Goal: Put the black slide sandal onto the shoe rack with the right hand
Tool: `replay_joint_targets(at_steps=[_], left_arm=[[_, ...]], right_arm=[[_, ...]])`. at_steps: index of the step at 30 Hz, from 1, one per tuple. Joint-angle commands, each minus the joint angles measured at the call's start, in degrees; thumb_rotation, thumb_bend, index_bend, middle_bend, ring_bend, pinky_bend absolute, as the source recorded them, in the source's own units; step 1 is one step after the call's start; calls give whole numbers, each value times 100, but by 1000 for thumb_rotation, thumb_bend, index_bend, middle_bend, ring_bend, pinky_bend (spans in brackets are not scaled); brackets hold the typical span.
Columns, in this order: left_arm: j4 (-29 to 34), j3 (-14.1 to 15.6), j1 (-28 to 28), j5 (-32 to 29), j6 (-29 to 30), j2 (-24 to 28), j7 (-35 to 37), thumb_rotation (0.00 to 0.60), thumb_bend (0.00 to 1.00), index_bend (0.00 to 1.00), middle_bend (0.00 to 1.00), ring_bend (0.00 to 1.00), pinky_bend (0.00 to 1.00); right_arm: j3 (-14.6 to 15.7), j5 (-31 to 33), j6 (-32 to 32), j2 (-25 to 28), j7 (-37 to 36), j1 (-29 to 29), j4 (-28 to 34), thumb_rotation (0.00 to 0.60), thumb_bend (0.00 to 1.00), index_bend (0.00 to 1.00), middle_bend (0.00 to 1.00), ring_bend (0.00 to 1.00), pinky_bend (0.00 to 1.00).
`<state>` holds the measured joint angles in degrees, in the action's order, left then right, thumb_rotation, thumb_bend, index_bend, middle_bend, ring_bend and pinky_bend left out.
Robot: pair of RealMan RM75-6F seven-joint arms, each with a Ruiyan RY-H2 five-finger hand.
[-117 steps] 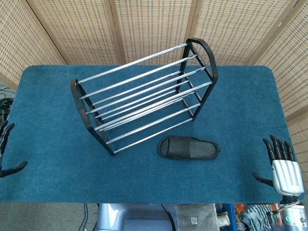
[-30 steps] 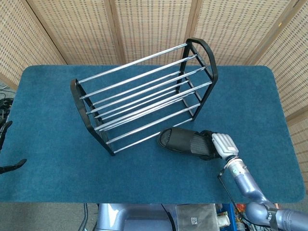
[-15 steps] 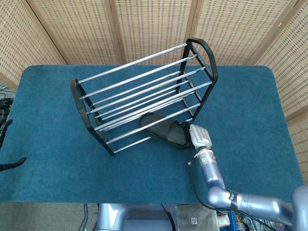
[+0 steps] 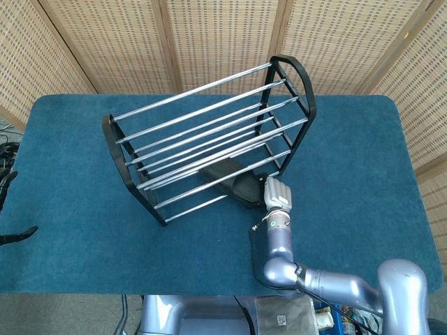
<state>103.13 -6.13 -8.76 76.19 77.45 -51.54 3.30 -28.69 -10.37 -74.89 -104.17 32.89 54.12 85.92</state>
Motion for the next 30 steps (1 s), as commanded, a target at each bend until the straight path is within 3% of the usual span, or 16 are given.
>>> replay_joint_targets(at_steps=[1, 15, 30], left_arm=[[-6, -3, -12, -16, -23, 3, 1, 600, 35, 0, 0, 0, 0], [-67, -22, -72, -95, -184, 69, 212, 600, 35, 0, 0, 0, 0], [-108, -9, -89, -123, -246, 84, 292, 600, 35, 0, 0, 0, 0]], right_arm=[[-166, 136, -108, -174, 103, 117, -212, 600, 529, 606, 665, 543, 594], [-865, 648, -472, -879, 570, 453, -1572, 600, 541, 607, 663, 543, 594], [-1383, 90, -650, -1310, 59, 533, -1999, 600, 542, 607, 661, 543, 594]])
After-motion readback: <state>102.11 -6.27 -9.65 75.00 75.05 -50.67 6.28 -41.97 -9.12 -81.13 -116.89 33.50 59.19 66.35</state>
